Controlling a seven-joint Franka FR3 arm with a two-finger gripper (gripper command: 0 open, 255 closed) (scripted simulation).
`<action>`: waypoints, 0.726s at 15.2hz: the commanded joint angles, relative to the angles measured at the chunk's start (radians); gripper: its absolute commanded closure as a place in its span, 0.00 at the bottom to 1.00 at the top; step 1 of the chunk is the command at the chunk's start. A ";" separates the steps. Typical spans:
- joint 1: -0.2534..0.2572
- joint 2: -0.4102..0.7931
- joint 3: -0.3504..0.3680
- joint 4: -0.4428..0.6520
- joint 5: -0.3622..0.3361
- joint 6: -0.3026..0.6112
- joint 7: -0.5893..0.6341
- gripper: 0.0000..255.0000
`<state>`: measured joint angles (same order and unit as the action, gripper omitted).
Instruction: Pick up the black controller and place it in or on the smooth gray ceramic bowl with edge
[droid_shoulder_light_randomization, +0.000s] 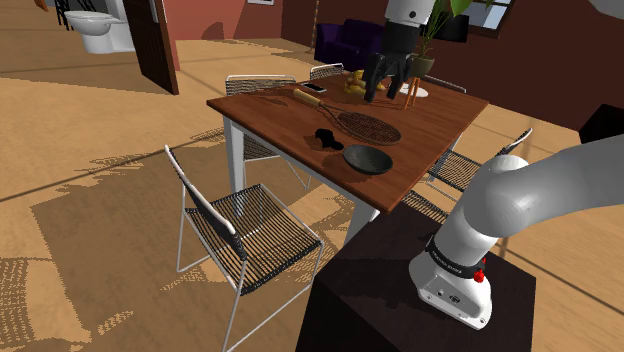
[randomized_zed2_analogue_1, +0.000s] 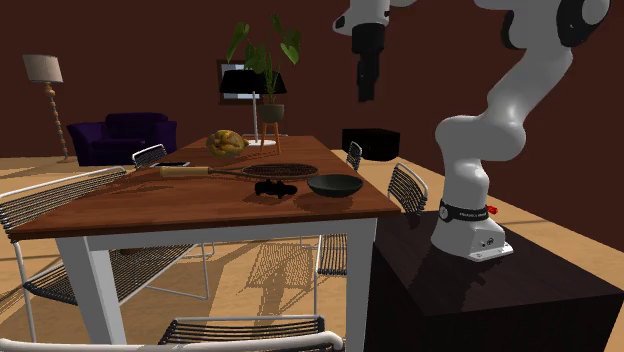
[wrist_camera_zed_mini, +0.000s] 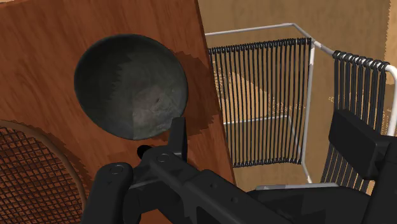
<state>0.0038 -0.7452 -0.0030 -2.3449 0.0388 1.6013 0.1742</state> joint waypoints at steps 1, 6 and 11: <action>0.000 0.000 0.000 0.000 0.000 0.000 0.000 0.00; -0.029 0.147 -0.025 0.001 -0.015 0.140 0.007 0.00; -0.056 0.309 -0.052 0.033 -0.024 0.266 0.014 0.00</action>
<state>-0.0450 -0.4657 -0.0467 -2.3136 0.0177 1.8392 0.1899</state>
